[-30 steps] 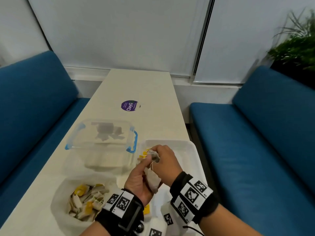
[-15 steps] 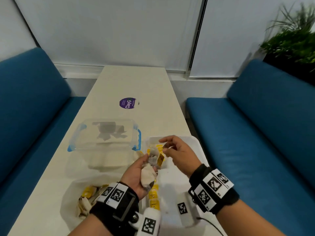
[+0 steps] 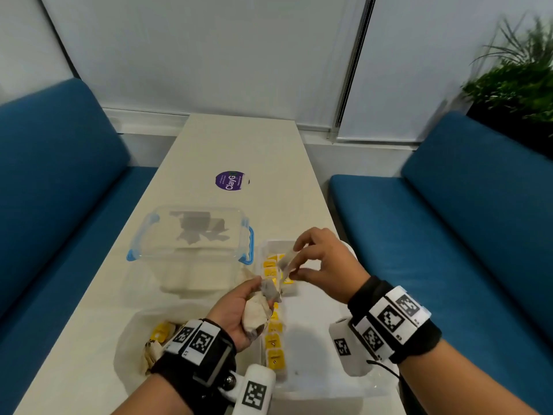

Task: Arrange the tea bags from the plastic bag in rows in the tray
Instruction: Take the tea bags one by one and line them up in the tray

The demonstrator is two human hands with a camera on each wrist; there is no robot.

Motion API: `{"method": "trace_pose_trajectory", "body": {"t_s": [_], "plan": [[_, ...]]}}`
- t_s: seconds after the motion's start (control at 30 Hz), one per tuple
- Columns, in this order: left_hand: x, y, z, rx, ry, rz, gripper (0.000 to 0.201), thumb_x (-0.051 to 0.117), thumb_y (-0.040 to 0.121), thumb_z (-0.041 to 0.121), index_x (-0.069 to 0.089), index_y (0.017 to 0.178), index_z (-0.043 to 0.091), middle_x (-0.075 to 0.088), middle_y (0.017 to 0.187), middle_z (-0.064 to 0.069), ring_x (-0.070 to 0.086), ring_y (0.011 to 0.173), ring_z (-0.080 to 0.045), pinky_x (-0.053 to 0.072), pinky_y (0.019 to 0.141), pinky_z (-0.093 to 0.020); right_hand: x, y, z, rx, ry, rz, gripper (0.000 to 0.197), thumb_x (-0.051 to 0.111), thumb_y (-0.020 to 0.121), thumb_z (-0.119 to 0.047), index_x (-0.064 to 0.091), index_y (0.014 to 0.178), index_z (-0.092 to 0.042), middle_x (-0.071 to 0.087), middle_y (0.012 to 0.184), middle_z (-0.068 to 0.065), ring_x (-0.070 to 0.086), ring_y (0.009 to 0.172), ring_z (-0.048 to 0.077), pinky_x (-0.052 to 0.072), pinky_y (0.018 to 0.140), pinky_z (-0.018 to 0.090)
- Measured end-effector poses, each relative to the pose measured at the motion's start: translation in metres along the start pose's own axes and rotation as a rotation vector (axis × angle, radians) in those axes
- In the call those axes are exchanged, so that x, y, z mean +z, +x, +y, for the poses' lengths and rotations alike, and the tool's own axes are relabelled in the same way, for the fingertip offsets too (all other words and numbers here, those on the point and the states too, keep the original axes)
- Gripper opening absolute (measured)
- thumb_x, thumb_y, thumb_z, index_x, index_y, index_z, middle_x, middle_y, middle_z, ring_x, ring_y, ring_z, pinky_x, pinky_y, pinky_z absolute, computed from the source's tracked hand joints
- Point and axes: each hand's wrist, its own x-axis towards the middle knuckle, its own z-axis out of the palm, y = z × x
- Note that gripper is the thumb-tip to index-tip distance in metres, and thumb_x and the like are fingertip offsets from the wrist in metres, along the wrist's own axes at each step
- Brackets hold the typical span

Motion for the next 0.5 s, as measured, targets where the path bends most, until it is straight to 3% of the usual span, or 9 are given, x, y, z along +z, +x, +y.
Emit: {"method": "trace_pose_trajectory", "body": {"t_s": [0.07, 0.17, 0.2, 0.27, 0.33, 0.43, 0.5], "plan": [[-0.005, -0.001, 0.001, -0.014, 0.022, 0.049, 0.019, 0.057, 0.087, 0.023, 0.058, 0.078, 0.007, 0.060, 0.066, -0.015, 0.055, 0.034, -0.015, 0.046, 0.034, -0.018, -0.001, 0.004, 0.007, 0.130, 0.123, 0.071, 0.005, 0.078, 0.073, -0.022, 0.074, 0.075, -0.021, 0.049, 0.087, -0.017, 0.045, 0.091, 0.007, 0.033, 0.078, 0.007], [-0.004, -0.006, 0.002, -0.020, 0.051, 0.062, 0.018, 0.057, 0.088, 0.026, 0.058, 0.079, 0.010, 0.061, 0.068, -0.014, 0.056, 0.034, -0.016, 0.044, 0.030, -0.018, 0.004, 0.008, 0.021, 0.279, 0.327, 0.064, 0.020, 0.072, 0.078, -0.011, 0.065, 0.069, -0.027, 0.060, 0.080, -0.013, 0.059, 0.085, 0.014, 0.048, 0.078, 0.021], [-0.005, -0.008, 0.002, -0.018, 0.038, 0.063, 0.019, 0.056, 0.089, 0.025, 0.058, 0.077, 0.010, 0.062, 0.062, -0.014, 0.056, 0.034, -0.016, 0.043, 0.030, -0.018, 0.005, 0.009, 0.024, 0.330, 0.455, 0.066, 0.021, 0.070, 0.081, -0.008, 0.064, 0.070, -0.024, 0.063, 0.072, -0.010, 0.064, 0.075, 0.014, 0.052, 0.069, 0.022], [-0.006, -0.010, 0.003, -0.017, 0.022, 0.063, 0.019, 0.054, 0.090, 0.026, 0.058, 0.079, 0.010, 0.063, 0.054, -0.013, 0.057, 0.033, -0.017, 0.043, 0.029, -0.017, 0.010, 0.011, 0.032, 0.443, 0.627, 0.111, 0.021, 0.065, 0.084, -0.002, 0.060, 0.070, -0.017, 0.061, 0.060, -0.006, 0.058, 0.052, 0.008, 0.044, 0.048, 0.014], [-0.008, -0.012, 0.003, -0.014, 0.020, 0.072, 0.020, 0.053, 0.091, 0.027, 0.057, 0.081, 0.010, 0.064, 0.051, -0.013, 0.057, 0.031, -0.016, 0.039, 0.027, -0.015, 0.014, 0.012, 0.041, 0.555, 0.606, 0.098, 0.021, 0.063, 0.086, -0.002, 0.056, 0.070, -0.015, 0.057, 0.060, 0.000, 0.051, 0.048, 0.008, 0.036, 0.039, 0.014], [-0.008, -0.016, 0.005, 0.020, -0.008, 0.099, 0.024, 0.051, 0.092, 0.024, 0.056, 0.072, 0.011, 0.065, 0.052, -0.013, 0.057, 0.030, -0.017, 0.036, 0.024, -0.015, 0.022, 0.015, 0.050, 0.643, 0.593, -0.108, 0.018, 0.061, 0.086, -0.003, 0.056, 0.073, -0.014, 0.059, 0.060, 0.001, 0.055, 0.050, 0.009, 0.036, 0.038, 0.019], [-0.010, -0.015, 0.006, 0.019, 0.001, 0.113, 0.024, 0.052, 0.092, 0.025, 0.057, 0.071, 0.013, 0.065, 0.053, -0.013, 0.057, 0.031, -0.017, 0.035, 0.024, -0.013, 0.027, 0.021, 0.052, 0.718, 0.442, -0.193, 0.018, 0.059, 0.087, -0.006, 0.055, 0.073, -0.016, 0.059, 0.061, 0.000, 0.055, 0.055, 0.010, 0.036, 0.040, 0.019]]}}
